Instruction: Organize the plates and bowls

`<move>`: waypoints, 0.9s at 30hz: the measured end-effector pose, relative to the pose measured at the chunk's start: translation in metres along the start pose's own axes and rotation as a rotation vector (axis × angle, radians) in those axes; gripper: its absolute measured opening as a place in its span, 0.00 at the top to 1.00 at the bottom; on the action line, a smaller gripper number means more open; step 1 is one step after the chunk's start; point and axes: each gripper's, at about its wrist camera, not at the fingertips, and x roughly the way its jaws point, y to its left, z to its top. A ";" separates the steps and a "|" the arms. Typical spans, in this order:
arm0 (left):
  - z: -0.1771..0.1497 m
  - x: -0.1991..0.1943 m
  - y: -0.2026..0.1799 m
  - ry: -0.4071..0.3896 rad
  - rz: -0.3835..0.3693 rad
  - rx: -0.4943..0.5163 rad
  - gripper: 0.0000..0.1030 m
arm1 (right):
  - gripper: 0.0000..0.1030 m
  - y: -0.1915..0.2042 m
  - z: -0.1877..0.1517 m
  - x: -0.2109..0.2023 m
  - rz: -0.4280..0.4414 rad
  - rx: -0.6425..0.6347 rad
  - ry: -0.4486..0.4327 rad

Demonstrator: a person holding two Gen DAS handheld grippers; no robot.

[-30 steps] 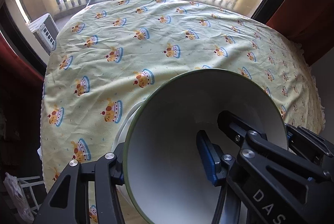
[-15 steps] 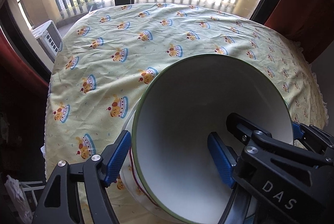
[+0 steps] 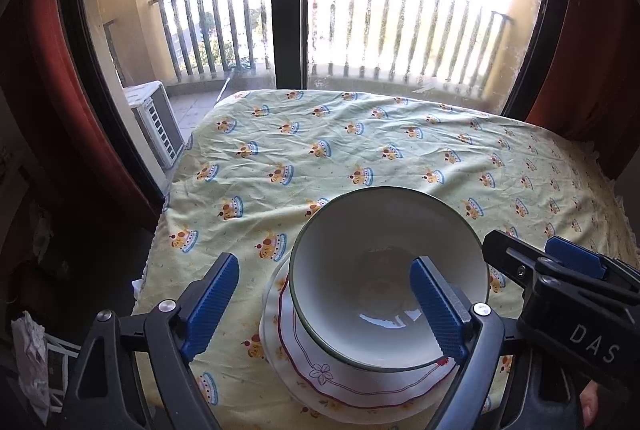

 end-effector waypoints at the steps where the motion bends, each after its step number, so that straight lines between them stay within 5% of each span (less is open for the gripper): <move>1: -0.004 -0.005 -0.003 -0.014 0.005 -0.007 0.14 | 0.23 -0.002 -0.002 -0.006 0.009 -0.009 -0.013; 10: -0.049 -0.035 -0.026 -0.073 0.020 -0.066 0.13 | 0.22 -0.038 -0.039 -0.045 0.017 -0.046 -0.101; 19: -0.094 -0.045 -0.052 -0.152 0.017 -0.042 0.10 | 0.20 -0.080 -0.090 -0.060 -0.071 -0.058 -0.180; 27: -0.119 -0.048 -0.067 -0.145 -0.009 -0.063 0.08 | 0.18 -0.105 -0.124 -0.067 -0.099 -0.069 -0.207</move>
